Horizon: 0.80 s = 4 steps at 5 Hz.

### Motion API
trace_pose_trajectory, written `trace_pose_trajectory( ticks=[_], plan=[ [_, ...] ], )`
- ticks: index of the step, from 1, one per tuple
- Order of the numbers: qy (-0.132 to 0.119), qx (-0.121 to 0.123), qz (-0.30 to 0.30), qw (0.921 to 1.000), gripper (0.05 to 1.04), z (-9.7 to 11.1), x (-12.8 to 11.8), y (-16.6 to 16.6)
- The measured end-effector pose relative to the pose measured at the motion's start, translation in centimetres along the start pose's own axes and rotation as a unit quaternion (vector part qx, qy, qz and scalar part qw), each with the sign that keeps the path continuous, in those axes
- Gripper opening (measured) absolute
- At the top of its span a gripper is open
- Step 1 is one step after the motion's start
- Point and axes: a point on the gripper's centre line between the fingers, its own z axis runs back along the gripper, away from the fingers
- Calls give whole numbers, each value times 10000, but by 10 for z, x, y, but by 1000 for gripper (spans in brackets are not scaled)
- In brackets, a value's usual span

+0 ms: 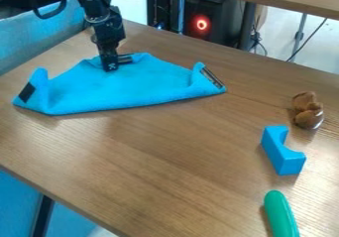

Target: Unfold cloth from the top left to the bottom right

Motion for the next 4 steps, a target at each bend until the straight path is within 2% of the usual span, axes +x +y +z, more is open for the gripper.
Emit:
trace_pose_trajectory(
  ticks=[1, 2, 3, 4],
  plan=[
    [-6, -28, -14, 10000, 191, -1, 0, -2],
    [-50, -38, -18, 10000, 85, -2, 1, -3],
    [-146, -184, -7, 9997, 67, 2, 3, -9],
    [-354, -87, -50, 9993, 65, 34, 13, -18]
  ],
)
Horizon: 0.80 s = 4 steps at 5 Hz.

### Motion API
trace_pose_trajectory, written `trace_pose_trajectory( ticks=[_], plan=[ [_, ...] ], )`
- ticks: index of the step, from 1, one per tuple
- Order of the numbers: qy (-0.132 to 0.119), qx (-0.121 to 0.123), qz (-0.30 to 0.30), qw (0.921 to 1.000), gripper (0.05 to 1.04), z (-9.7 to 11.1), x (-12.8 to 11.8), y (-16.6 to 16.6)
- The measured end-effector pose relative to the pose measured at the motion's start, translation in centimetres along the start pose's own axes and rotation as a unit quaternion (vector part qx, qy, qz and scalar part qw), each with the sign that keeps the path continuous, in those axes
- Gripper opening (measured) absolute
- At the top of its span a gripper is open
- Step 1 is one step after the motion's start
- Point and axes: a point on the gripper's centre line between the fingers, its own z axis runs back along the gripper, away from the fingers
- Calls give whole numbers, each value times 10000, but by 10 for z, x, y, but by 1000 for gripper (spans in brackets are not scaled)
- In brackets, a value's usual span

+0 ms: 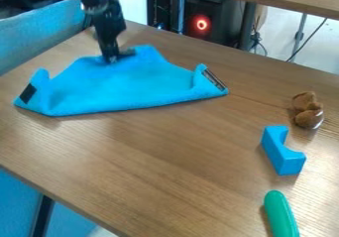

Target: Unfold cloth from the top left to the bottom right

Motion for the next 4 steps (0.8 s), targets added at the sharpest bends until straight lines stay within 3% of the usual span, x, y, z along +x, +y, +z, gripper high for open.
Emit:
trace_pose_trajectory(
  ticks=[1, 2, 3, 4],
  plan=[
    [92, 185, -391, 9990, 65, 22, 17, -41],
    [147, 259, -771, 9966, 64, 31, 23, -86],
    [626, 171, -897, 9939, 64, 16, 8, -127],
    [769, -13, -1010, 9919, 64, 11, -4, -158]
  ],
)
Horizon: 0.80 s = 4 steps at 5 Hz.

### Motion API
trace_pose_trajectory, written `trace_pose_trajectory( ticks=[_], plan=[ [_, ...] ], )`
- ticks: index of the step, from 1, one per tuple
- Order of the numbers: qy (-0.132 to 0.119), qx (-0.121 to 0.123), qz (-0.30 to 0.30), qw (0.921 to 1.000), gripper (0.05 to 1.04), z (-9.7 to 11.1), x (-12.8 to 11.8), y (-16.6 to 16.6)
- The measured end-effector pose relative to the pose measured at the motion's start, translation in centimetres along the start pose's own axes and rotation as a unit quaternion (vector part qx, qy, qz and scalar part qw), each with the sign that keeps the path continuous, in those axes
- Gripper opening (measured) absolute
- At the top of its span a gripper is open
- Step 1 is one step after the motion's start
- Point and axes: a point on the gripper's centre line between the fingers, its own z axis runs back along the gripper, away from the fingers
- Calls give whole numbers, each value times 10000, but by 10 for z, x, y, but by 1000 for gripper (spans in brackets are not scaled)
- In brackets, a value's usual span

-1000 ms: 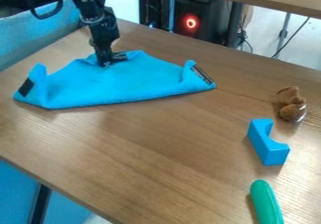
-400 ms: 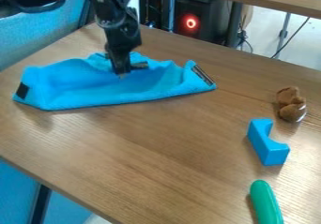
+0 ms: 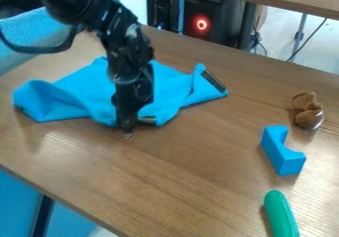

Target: Unfold cloth from the top left to the bottom right

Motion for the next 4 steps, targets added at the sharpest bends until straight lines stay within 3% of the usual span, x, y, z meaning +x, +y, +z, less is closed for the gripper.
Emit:
trace_pose_trajectory(
  ticks=[3, 4],
  plan=[
    [-711, -476, -32, 9963, 64, 53, 5, -43],
    [-837, -753, -64, 9936, 64, 66, 6, -53]
  ],
)
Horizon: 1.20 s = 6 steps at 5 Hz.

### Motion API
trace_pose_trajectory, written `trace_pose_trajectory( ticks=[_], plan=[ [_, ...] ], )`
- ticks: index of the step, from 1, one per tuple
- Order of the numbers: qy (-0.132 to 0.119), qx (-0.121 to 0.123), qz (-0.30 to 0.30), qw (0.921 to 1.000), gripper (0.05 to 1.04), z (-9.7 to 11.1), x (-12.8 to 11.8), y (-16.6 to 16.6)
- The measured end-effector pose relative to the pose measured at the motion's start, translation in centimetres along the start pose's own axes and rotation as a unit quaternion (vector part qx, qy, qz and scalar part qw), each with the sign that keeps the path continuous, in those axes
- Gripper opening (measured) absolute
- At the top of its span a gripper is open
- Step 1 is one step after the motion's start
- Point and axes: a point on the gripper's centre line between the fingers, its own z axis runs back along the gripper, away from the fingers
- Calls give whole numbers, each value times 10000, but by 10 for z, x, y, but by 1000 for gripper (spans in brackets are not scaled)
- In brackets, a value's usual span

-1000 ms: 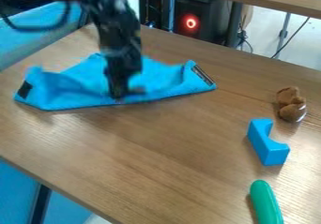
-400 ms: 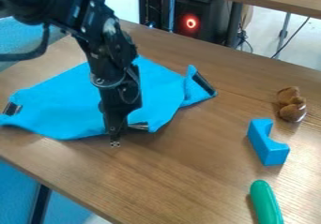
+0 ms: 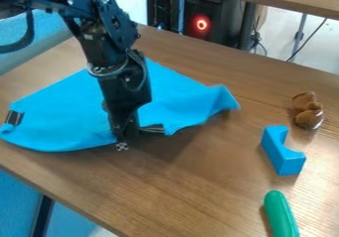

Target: Unfold cloth from the top left to the bottom right

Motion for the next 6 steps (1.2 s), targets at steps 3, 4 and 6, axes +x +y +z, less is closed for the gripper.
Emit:
trace_pose_trajectory(
  ticks=[3, 4, 6],
  plan=[
    [295, -612, -166, 9975, 87, -11, -15, -26],
    [467, -1004, -215, 9936, 253, -13, -19, -34],
    [382, -1767, -203, 9833, 837, 3, -9, -18]
  ],
)
